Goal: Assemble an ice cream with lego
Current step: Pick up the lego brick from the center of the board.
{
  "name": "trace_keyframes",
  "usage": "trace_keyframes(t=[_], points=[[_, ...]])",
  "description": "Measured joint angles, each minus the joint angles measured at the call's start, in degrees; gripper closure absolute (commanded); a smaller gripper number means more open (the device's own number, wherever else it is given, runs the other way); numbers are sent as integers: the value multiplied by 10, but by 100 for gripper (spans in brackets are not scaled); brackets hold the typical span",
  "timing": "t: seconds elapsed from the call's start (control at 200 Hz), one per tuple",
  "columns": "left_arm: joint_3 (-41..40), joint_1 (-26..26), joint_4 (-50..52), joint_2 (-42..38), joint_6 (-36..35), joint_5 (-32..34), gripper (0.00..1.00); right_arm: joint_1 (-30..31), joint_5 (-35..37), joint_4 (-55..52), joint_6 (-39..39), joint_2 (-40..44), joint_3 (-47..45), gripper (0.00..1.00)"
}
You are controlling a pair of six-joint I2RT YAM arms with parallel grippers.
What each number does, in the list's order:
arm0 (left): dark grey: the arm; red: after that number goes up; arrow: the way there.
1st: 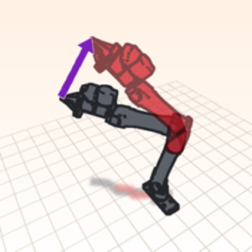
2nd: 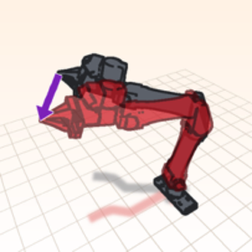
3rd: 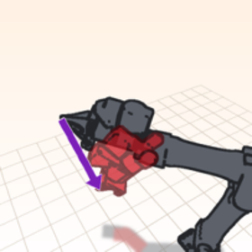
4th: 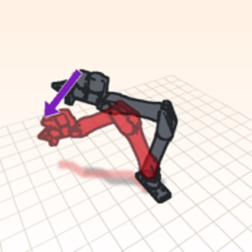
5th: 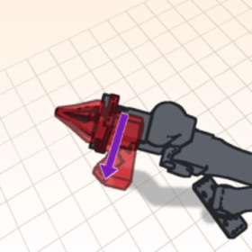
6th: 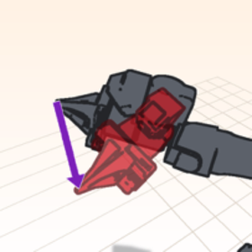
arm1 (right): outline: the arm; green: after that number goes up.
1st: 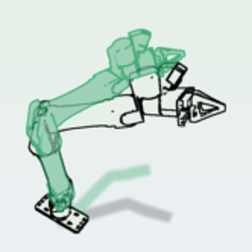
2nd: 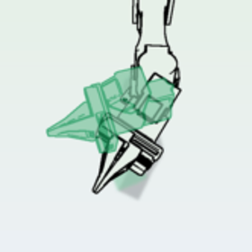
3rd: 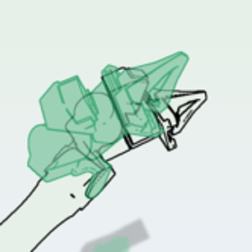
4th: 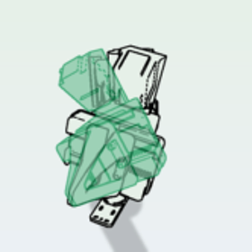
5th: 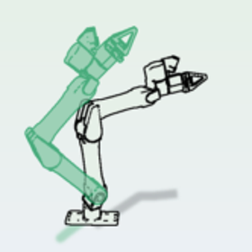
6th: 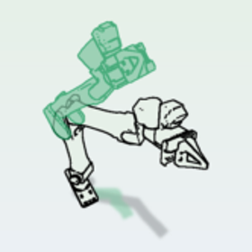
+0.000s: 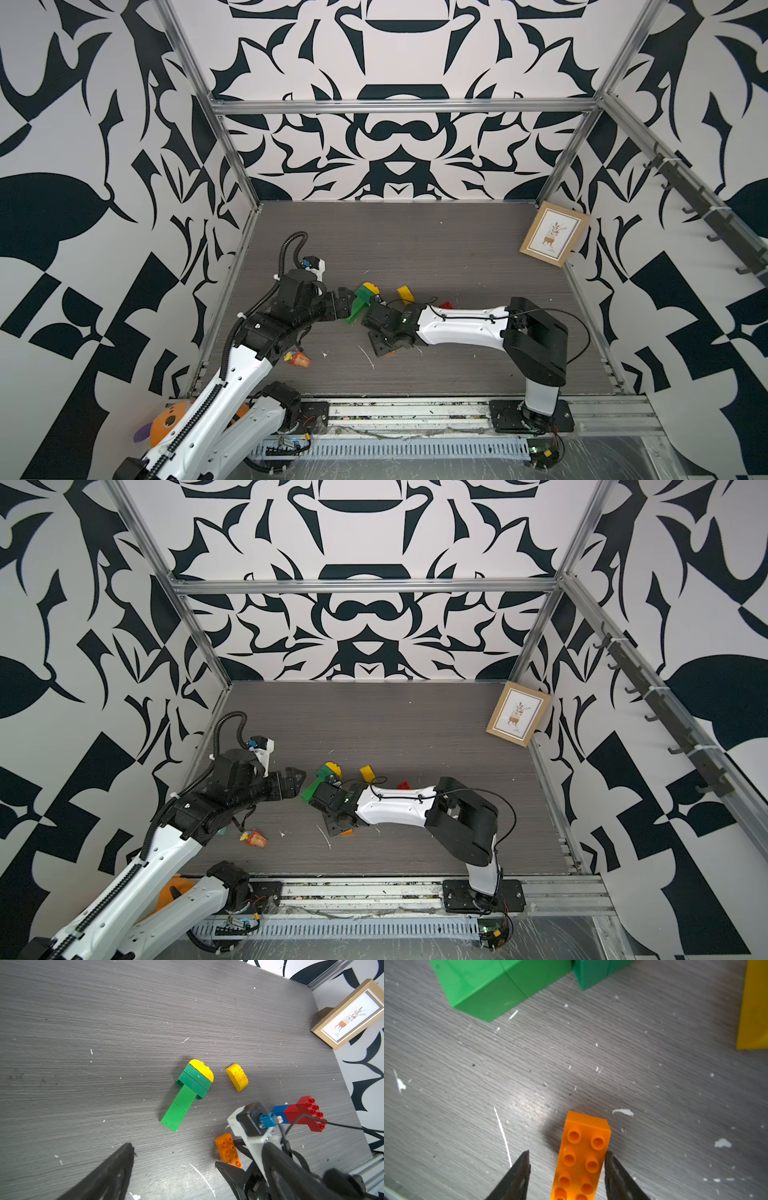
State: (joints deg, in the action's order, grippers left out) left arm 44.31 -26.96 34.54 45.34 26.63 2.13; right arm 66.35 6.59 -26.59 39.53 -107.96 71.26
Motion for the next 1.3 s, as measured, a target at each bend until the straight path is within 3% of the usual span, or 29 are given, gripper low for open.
trace_keyframes(t=[0.42, 0.705, 1.06, 1.19, 1.3], points=[[-8, 0, 0, -14, -8, 6, 1, 17, 40, -5, -47, 22, 2, 45], [-8, 0, 1, -15, -9, 6, 1, 17, 42, -30, -52, -16, 18, 48], [-9, 1, 3, -28, -10, 9, 1, 17, 47, -31, -59, -36, 24, 68], [-28, 1, -24, -26, -12, -26, 1, 12, 50, -35, -71, -17, 20, 70], [-70, 2, -75, -13, -17, -82, 1, 1, 47, -50, -99, 54, -5, 71]])
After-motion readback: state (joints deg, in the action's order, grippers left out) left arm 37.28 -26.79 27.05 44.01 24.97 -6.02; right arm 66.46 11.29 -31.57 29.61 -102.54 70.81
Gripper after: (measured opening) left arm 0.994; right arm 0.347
